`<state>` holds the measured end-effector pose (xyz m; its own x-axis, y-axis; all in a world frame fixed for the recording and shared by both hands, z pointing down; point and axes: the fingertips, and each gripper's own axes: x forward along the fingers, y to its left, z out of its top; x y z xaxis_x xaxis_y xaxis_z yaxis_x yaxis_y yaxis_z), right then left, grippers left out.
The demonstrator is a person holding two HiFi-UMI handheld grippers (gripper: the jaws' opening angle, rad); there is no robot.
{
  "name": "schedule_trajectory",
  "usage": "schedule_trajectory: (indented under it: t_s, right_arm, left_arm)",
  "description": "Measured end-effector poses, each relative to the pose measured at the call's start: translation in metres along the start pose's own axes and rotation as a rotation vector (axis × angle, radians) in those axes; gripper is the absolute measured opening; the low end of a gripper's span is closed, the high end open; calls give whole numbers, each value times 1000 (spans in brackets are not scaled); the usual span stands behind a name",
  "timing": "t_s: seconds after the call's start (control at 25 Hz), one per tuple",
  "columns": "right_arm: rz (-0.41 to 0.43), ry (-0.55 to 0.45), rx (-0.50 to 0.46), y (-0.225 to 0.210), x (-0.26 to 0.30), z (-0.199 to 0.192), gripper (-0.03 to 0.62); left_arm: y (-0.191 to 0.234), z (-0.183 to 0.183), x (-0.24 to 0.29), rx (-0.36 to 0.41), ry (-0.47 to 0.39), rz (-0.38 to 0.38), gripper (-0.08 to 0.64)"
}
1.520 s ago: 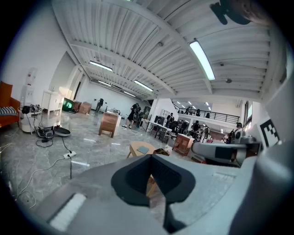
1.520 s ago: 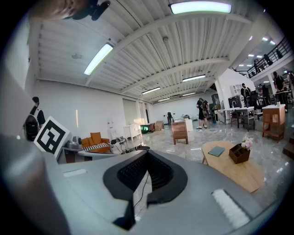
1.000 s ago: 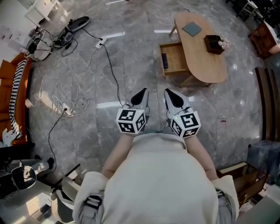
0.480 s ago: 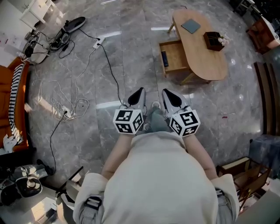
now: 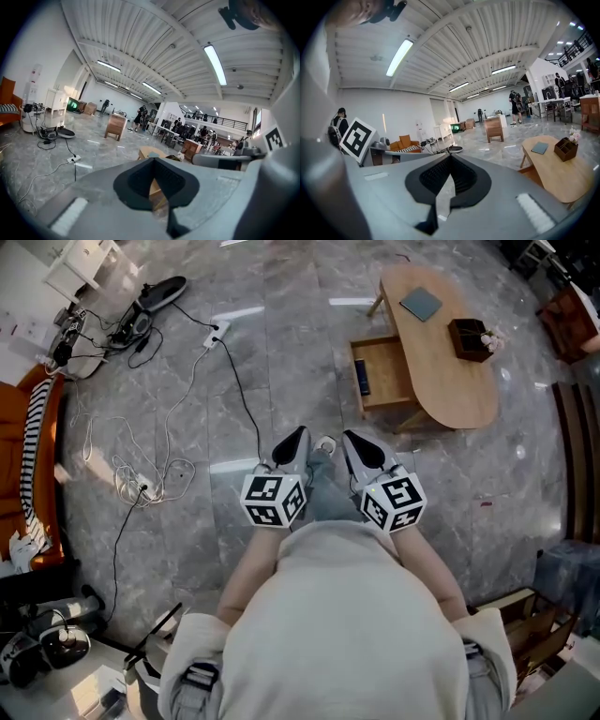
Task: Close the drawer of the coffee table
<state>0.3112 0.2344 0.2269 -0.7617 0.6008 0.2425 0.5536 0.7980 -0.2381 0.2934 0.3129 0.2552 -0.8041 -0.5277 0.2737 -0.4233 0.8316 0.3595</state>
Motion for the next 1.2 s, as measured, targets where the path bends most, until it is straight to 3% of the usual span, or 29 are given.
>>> schedule_trajectory:
  t_s: [0.4,0.8,1.2]
  right_arm:
    - [-17,7,31,-64,104,35,2]
    - [-57,-2,32,-135,200,81,2]
    - [-131,-13,40,-211,244,107,2]
  left_arm:
    - [60,48,87,13,43,0,0]
    - [109,103,187,19,70,-48,0]
    - [128,126,281,27,114,-101,0]
